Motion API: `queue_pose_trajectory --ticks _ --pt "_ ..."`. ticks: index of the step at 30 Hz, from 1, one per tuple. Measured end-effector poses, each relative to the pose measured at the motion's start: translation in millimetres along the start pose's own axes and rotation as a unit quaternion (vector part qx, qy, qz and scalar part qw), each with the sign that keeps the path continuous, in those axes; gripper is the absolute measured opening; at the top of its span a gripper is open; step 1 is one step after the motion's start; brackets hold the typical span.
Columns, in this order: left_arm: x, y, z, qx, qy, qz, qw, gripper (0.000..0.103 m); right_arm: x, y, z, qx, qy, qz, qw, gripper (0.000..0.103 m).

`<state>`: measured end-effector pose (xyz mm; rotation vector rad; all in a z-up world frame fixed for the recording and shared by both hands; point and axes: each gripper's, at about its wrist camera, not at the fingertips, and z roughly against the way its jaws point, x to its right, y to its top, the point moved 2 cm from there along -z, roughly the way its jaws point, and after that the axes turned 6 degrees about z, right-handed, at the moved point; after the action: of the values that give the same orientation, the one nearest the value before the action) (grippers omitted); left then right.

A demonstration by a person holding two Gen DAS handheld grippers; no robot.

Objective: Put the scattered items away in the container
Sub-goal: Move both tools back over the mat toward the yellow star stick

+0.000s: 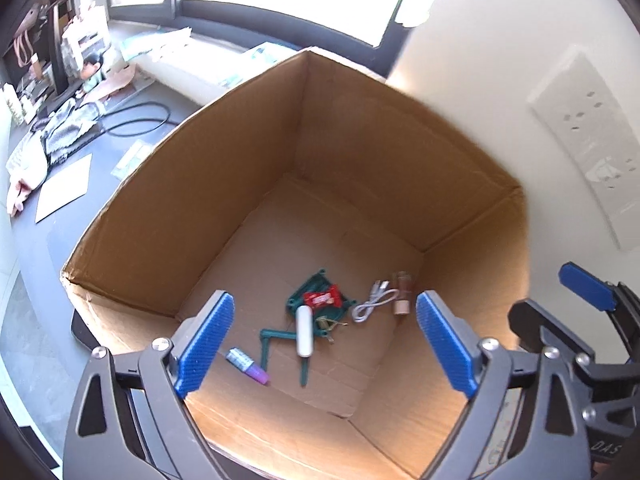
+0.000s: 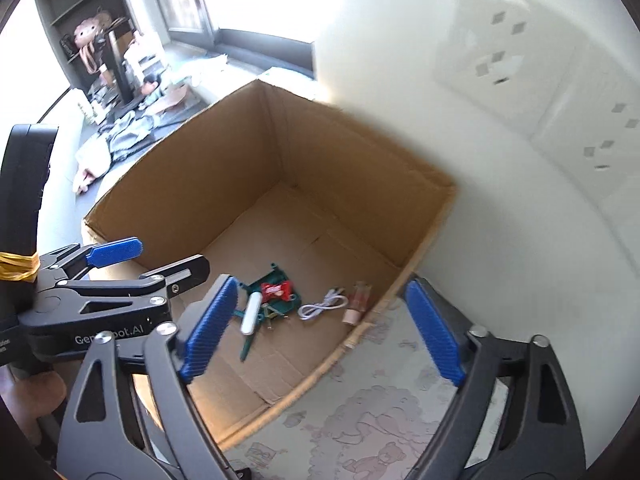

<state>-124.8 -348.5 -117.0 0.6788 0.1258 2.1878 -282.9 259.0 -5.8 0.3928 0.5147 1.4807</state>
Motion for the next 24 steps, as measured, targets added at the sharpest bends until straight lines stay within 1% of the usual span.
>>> queue_pose_trajectory --ticks 5,11,17,24 --pt "34.6 -11.9 12.1 0.005 -0.018 -0.031 0.9993 0.093 24.2 -12.8 25.7 0.014 -0.013 -0.018 1.0 0.095" --pt "92.3 -31.4 13.2 -0.009 -0.038 -0.085 0.9956 0.093 65.3 -41.7 57.8 0.028 -0.033 -0.056 0.997 0.097" --pt "152.9 -59.5 12.1 -0.024 -0.06 -0.141 0.9879 0.093 107.7 -79.5 87.3 0.034 -0.061 -0.097 0.993 0.098" --pt "205.6 -94.5 9.2 -0.048 -0.081 -0.193 0.9767 0.093 151.4 -133.4 119.0 0.032 -0.089 -0.138 0.986 0.098"
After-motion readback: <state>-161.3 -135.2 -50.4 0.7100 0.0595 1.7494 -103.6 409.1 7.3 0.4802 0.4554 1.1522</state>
